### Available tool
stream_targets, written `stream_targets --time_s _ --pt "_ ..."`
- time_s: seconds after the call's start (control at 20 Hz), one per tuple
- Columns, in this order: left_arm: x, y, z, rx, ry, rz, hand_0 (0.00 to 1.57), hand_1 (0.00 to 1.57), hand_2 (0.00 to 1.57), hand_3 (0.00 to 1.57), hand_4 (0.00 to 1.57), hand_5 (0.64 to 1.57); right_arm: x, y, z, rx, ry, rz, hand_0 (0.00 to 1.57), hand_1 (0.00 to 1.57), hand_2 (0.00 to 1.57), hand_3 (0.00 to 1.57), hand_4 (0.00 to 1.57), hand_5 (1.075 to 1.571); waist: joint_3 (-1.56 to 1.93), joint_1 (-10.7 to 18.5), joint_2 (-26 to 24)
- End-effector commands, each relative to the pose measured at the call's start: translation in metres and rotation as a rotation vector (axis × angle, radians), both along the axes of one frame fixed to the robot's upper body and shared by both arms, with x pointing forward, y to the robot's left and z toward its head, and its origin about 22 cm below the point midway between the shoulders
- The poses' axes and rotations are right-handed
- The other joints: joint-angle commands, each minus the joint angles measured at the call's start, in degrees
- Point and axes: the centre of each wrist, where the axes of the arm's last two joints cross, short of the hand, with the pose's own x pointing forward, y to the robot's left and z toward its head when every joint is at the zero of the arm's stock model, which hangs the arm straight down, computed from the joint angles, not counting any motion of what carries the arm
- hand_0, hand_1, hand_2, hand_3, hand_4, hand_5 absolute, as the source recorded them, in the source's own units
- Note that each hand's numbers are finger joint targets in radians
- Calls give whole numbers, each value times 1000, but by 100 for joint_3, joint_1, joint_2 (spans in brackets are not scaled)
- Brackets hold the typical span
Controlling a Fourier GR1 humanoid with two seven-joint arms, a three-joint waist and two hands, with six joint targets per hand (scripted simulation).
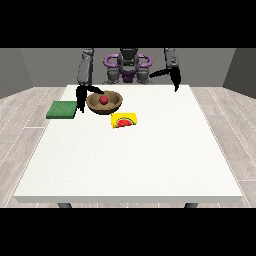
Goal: Pick the cup and pour the ball into the bowl, then pick the bowl and place it on the pad
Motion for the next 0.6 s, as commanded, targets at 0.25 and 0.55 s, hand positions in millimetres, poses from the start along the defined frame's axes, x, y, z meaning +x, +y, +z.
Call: stream_targets --time_s 0.25,0.55 --pt "3 29 15 -10 -56 12 0 0 0 0 0 1566 10 38 -14 41 -2 10 0 0 0 0 139 1565 0 -24 204" --pt "0 -7 35 -11 -92 -79 0 0 0 0 470 1564 -49 -18 -57 -264 303 -219 1571 1571 1571 1088 850 1505 -14 562 531"
